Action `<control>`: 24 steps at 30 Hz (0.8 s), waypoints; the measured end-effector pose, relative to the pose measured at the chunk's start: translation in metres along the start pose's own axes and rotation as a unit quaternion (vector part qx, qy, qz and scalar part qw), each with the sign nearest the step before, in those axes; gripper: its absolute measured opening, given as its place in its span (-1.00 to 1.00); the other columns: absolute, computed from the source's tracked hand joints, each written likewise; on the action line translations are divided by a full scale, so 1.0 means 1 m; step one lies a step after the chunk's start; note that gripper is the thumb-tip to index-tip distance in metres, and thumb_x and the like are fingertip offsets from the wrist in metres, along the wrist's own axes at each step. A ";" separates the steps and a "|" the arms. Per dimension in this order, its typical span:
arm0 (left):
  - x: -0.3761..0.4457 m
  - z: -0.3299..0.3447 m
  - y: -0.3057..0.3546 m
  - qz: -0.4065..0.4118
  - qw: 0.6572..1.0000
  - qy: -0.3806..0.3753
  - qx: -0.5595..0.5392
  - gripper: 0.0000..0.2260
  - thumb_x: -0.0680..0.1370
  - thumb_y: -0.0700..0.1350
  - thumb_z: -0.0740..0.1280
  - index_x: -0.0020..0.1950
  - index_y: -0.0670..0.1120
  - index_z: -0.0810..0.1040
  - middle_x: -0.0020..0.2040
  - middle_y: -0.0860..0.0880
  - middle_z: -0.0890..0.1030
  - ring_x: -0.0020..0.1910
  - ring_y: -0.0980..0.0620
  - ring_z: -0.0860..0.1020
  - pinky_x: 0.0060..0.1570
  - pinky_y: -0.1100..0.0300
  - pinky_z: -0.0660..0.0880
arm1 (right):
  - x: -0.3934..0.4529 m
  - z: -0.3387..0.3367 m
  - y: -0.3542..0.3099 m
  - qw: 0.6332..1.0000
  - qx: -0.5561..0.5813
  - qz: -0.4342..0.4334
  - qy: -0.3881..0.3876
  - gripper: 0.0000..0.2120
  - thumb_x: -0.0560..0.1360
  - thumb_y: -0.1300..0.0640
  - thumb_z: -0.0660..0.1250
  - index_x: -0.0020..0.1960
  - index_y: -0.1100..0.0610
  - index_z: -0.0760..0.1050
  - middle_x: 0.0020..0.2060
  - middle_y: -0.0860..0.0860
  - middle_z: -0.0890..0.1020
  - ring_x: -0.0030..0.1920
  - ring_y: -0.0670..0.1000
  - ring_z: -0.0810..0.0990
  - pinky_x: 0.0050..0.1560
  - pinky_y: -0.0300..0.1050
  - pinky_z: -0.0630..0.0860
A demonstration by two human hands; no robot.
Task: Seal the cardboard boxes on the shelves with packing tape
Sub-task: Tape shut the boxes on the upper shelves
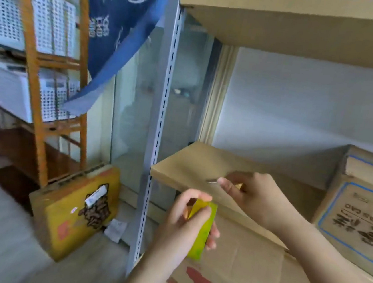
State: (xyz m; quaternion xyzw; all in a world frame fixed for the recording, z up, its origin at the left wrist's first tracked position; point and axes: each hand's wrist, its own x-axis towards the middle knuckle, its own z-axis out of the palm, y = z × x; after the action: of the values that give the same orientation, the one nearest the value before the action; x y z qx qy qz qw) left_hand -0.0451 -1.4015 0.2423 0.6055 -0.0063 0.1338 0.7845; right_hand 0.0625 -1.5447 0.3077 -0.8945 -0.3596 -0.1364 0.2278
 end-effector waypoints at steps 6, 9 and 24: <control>0.015 -0.024 -0.006 -0.008 1.000 0.006 0.004 -0.89 0.64 -0.28 0.23 0.15 -0.19 0.46 -0.35 -0.18 0.56 -0.52 -0.02 0.49 -0.49 0.21 0.44 | 0.003 0.049 -0.031 0.990 0.124 0.022 0.059 -0.87 0.44 0.06 0.51 -0.28 0.01 0.65 -0.41 -0.12 0.64 -0.34 -0.19 0.55 -0.33 -0.31 0.42; 0.023 -0.033 -0.014 -0.047 0.998 0.028 0.034 -0.86 0.65 -0.19 0.25 0.20 -0.08 0.44 -0.35 -0.12 0.57 -0.47 -0.02 0.49 -0.44 0.17 0.44 | 0.013 0.068 -0.036 0.988 0.121 0.051 0.084 -0.83 0.43 0.15 0.51 -0.34 0.06 0.63 -0.47 -0.07 0.61 -0.40 -0.12 0.51 -0.40 -0.37 0.34; 0.083 -0.075 -0.059 -0.048 0.955 0.169 0.240 -0.48 0.46 0.28 0.38 0.22 -0.07 0.45 -0.10 0.06 0.57 -0.14 0.13 0.56 -0.25 0.30 0.43 | 0.077 0.099 -0.042 0.967 -0.196 0.115 0.118 -0.31 0.29 -0.27 0.50 0.22 0.10 0.37 0.12 0.06 0.37 0.07 0.14 0.47 0.06 0.00 0.41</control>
State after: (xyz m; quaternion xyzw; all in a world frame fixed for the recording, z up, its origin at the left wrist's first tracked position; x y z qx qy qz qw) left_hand 0.0360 -1.3273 0.1801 0.7439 0.1875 0.1940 0.6113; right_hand 0.0954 -1.4229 0.2669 -0.9346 -0.1909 -0.2819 0.1028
